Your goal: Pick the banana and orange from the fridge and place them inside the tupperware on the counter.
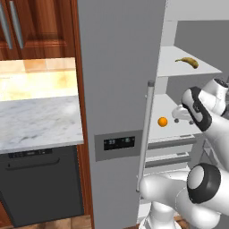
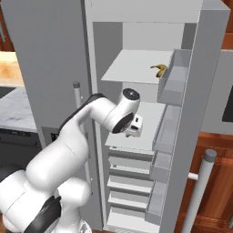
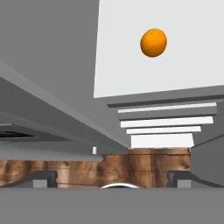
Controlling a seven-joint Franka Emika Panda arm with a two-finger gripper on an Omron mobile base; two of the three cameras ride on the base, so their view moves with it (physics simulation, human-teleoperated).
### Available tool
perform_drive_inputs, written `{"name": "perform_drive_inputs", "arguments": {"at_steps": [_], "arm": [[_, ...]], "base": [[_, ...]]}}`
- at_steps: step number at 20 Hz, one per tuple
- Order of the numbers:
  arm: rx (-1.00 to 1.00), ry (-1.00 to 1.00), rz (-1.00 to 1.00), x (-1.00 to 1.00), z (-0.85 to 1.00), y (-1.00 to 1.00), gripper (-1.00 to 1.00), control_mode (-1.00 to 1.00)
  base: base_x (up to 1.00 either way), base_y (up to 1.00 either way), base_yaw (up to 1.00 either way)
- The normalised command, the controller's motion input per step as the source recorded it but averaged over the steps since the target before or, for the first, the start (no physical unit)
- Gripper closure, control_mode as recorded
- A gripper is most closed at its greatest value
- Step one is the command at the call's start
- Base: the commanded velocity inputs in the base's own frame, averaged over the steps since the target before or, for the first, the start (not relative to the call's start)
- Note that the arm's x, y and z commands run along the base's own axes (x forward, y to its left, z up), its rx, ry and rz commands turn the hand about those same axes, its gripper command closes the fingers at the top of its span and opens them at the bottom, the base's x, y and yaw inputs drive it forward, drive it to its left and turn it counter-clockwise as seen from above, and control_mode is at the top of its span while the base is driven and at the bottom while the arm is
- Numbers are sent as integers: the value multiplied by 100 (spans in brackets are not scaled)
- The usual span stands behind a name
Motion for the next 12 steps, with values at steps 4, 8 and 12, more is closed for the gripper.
{"name": "perform_drive_inputs", "arguments": {"at_steps": [4, 8, 12], "arm": [[0, 0, 0, 35, -25, -9, -100, -100], [2, 0, -6, 38, -22, -1, -100, -100], [12, 0, -21, 33, -21, -5, -100, -100]], "base": [[0, 0, 0], [0, 0, 0], [0, 0, 0]]}}
